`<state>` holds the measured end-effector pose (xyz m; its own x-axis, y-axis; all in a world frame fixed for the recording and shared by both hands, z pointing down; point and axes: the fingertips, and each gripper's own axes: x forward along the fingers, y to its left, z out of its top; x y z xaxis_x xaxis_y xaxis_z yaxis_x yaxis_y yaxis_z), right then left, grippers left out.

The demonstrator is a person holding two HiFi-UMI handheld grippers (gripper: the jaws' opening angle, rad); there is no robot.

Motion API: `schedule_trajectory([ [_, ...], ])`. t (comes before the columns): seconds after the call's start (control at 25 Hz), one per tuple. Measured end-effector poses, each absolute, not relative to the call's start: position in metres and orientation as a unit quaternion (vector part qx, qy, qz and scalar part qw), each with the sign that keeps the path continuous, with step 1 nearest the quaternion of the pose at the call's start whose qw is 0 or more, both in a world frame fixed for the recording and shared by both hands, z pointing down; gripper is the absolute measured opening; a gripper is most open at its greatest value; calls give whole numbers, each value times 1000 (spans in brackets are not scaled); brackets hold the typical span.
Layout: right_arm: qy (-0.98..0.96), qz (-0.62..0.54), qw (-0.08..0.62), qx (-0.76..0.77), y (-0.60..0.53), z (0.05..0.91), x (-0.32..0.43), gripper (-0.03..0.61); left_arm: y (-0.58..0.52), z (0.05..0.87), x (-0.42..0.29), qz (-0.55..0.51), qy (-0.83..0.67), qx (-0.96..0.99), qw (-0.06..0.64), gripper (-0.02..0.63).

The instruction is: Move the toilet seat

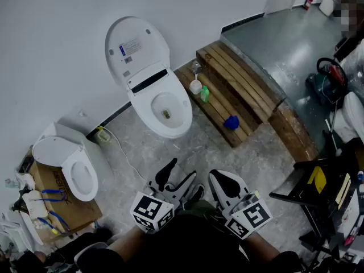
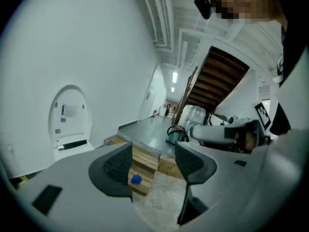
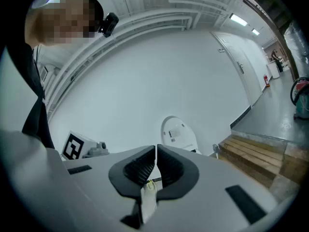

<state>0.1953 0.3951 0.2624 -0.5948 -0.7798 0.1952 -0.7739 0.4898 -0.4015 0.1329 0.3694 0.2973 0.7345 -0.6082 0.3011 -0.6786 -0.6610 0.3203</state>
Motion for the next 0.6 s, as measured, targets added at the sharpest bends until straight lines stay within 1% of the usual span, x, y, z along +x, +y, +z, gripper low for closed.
schedule_trajectory([
  [0.2,856,-222,6,-468,430,248,171,40,420,238,118,53,-320,926,191,284],
  [0.4,856,-218,-4,-469,452,245,140,40,444,236,89,41,-310,923,225,282],
  [0.6,853,-211,-18,-478,466,242,116,40,455,235,66,22,-303,924,230,278],
])
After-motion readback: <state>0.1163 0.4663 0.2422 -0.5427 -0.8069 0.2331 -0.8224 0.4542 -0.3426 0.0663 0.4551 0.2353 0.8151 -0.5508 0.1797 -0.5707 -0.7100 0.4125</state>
